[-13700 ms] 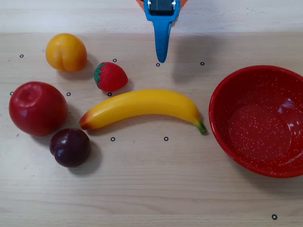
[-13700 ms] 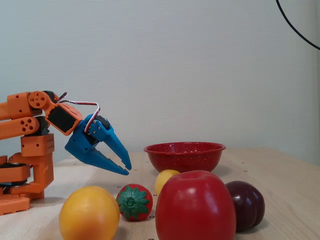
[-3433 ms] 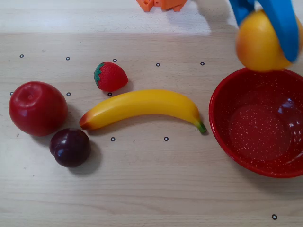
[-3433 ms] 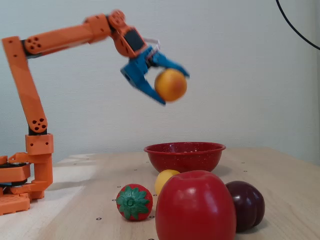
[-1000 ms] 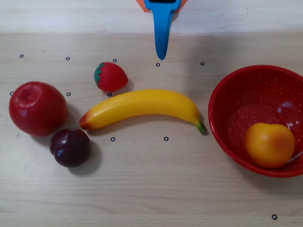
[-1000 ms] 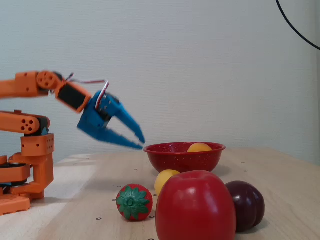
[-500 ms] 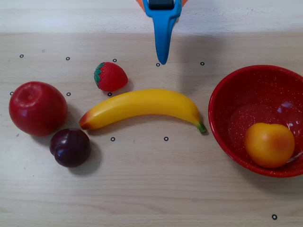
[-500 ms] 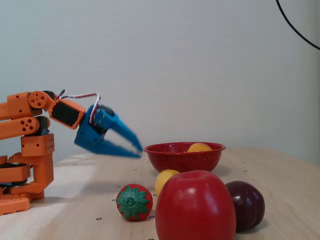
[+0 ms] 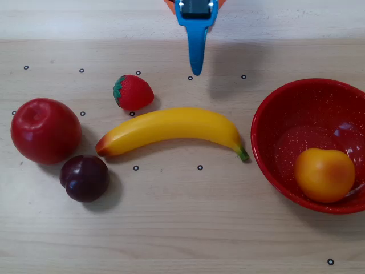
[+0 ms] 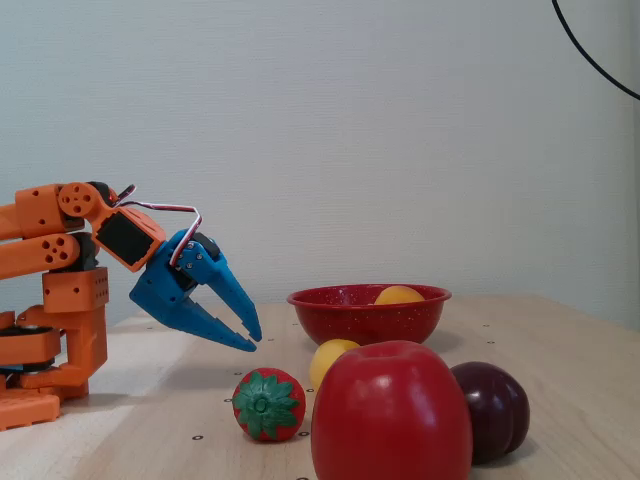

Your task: Put the peach in the red bowl.

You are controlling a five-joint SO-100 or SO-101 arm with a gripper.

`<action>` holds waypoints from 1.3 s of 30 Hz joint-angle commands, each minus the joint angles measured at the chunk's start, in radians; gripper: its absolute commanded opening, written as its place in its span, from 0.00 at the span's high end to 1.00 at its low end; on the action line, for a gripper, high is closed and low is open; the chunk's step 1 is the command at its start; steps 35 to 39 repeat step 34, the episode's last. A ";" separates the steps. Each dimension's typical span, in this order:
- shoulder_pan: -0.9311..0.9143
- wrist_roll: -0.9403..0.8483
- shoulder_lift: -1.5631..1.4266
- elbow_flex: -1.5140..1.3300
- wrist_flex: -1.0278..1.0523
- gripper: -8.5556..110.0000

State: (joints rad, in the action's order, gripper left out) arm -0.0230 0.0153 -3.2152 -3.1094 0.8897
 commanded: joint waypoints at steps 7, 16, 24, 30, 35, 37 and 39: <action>-0.015 0.037 -0.014 -0.009 -0.011 0.93; -0.009 0.018 -0.014 -0.009 -0.009 0.93; -0.002 0.011 -0.014 -0.009 -0.008 0.93; -0.002 0.011 -0.014 -0.009 -0.008 0.93; -0.002 0.011 -0.014 -0.009 -0.008 0.93; -0.002 0.011 -0.014 -0.009 -0.008 0.93; -0.002 0.011 -0.014 -0.009 -0.008 0.93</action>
